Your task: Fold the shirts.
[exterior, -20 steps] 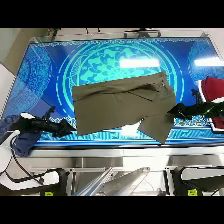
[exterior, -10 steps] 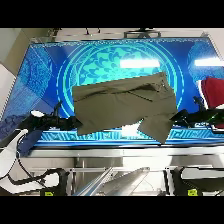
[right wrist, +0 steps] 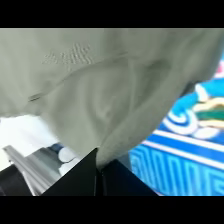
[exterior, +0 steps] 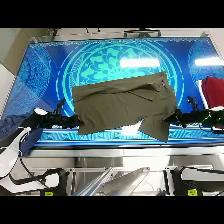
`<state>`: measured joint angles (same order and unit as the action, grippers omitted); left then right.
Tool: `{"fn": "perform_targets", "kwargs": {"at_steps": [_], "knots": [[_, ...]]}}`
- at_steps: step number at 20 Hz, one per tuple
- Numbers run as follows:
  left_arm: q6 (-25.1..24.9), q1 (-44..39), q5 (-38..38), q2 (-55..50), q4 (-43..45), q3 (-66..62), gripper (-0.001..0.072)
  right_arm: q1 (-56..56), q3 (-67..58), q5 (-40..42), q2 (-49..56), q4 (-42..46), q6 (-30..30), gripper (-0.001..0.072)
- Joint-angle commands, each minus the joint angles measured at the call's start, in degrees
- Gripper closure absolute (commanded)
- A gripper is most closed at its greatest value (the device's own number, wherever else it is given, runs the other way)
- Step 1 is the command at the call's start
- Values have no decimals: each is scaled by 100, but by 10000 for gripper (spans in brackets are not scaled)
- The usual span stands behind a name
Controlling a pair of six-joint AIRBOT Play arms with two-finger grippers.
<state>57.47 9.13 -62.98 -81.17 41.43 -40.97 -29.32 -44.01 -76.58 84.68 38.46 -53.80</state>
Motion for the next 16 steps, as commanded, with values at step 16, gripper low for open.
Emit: {"fn": "perform_targets", "kwargs": {"at_steps": [16], "knots": [[249,1104,-1845,-1091,46,-2750,682,470,170,1419,-1624,-1617,280,676]]}}
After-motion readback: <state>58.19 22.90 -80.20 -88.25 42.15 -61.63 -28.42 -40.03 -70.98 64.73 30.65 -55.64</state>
